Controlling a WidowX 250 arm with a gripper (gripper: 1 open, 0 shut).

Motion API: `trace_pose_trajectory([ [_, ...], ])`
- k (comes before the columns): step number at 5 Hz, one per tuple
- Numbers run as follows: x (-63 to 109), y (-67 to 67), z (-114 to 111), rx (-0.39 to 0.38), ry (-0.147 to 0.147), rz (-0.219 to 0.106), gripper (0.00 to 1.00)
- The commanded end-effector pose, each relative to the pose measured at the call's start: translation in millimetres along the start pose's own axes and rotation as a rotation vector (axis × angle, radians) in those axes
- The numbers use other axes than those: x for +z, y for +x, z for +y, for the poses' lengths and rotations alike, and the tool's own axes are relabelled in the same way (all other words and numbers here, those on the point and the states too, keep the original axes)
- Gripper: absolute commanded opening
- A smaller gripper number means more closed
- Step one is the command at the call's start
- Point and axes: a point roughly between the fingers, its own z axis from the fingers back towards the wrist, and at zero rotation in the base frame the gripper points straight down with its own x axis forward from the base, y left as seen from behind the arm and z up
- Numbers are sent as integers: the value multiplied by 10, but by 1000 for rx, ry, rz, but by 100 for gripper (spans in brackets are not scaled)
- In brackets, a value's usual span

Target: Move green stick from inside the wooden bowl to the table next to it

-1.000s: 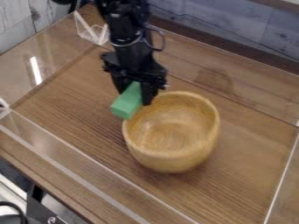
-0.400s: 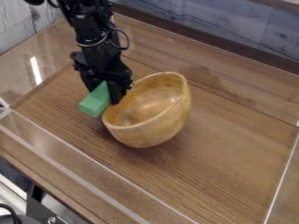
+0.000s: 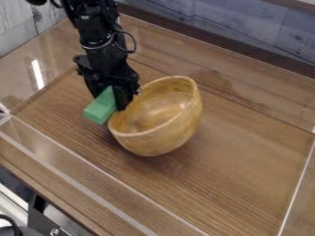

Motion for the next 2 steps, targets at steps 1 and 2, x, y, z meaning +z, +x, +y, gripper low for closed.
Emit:
trace_pose_trajectory([
  [1, 56, 23, -31, -7, 5, -15, 0],
  [2, 47, 0, -55, -2, -1, -4, 0],
])
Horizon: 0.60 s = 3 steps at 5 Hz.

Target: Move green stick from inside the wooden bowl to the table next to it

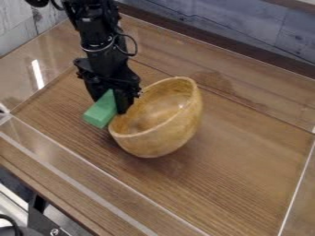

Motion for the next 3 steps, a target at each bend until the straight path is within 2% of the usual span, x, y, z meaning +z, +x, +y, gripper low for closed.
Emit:
trace_pose_trajectory([
  [1, 56, 19, -27, -6, 3, -14, 0],
  [3, 35, -23, -72, 4, -7, 8, 0],
])
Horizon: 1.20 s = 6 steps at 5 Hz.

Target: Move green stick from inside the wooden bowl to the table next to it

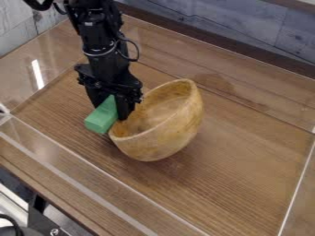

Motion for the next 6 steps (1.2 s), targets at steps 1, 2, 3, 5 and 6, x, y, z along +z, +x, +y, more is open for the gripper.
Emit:
trace_pose_trajectory([
  [1, 58, 27, -35, -4, 1, -17, 0],
  [2, 51, 14, -54, 2, -3, -8, 0],
  [3, 46, 6, -68, 9, -8, -1, 0],
  [5, 45, -6, -83, 26, -17, 14, 0],
  [6, 42, -14, -87, 35, -21, 22, 0],
])
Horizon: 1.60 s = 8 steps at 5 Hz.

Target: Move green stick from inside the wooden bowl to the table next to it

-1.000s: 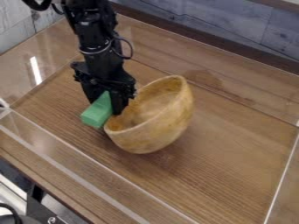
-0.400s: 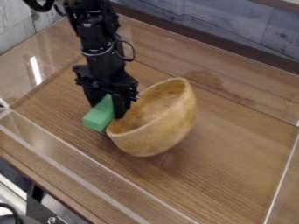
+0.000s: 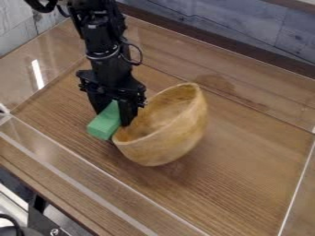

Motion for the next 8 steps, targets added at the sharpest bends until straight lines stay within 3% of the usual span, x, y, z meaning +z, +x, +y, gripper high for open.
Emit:
trace_pose_trajectory([
  [1, 61, 48, -20, -3, 2, -20, 0],
  [2, 60, 41, -22, 5, -1, -13, 0],
  [3, 119, 50, -31, 13, -2, -12, 100],
  [8, -108, 15, 34, 17, 61, -33, 100],
])
